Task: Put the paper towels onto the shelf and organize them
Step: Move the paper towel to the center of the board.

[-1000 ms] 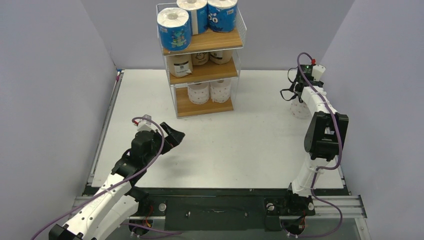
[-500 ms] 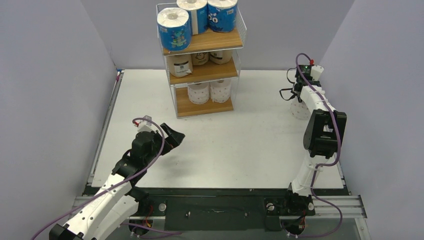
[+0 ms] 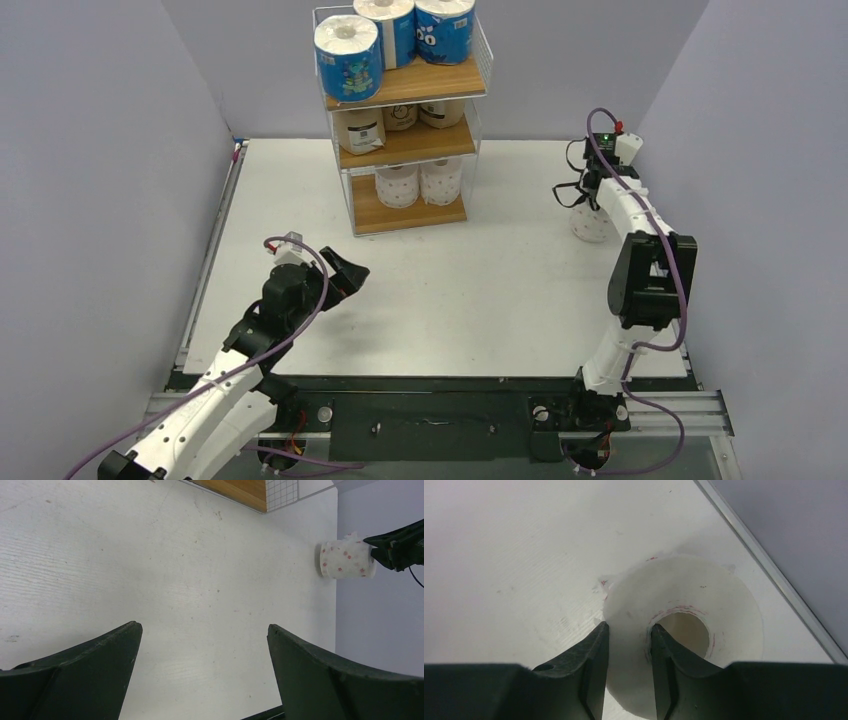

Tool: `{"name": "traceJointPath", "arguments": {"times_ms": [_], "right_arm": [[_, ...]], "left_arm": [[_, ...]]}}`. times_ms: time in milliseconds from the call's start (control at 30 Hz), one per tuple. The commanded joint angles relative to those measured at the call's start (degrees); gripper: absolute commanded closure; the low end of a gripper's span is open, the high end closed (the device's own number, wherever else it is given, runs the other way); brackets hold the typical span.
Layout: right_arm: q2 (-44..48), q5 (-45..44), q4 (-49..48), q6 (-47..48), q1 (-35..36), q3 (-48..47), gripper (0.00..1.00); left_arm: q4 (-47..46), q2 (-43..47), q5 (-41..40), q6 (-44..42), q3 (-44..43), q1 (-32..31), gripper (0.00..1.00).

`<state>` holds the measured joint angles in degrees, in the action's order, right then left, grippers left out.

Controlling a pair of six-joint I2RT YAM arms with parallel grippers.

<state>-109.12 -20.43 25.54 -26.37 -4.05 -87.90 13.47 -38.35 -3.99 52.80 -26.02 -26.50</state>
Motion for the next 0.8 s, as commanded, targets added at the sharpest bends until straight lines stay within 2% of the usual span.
{"name": "traceJointPath", "arguments": {"times_ms": [0,267,400,533,633,767], "right_arm": [[14.63,0.09,-1.43,-4.12,3.46,5.15,0.83],[35.1,-0.5,-0.59,-4.88,13.97,20.57,0.83],[44.8,-4.43,3.07,-3.32,24.38,26.91,0.83],[53.51,-9.12,4.97,-3.89,38.15,33.43,0.83],[54.06,-12.91,6.69,-4.72,50.11,34.17,0.83],[49.4,-15.4,5.59,-4.5,61.89,32.63,0.83]], "left_arm": [[-2.18,1.13,0.75,0.02,-0.63,0.31,0.04],[-1.53,1.41,2.04,0.08,-1.25,0.31,0.04],[-1.15,1.94,1.52,-0.05,-1.63,0.31,0.04],[-0.15,3.14,-0.02,-0.32,-1.85,0.34,0.04],[0.44,3.6,-1.29,-0.82,-1.72,0.39,0.04],[1.41,3.47,-2.1,-0.82,-2.04,0.4,0.04]]}}
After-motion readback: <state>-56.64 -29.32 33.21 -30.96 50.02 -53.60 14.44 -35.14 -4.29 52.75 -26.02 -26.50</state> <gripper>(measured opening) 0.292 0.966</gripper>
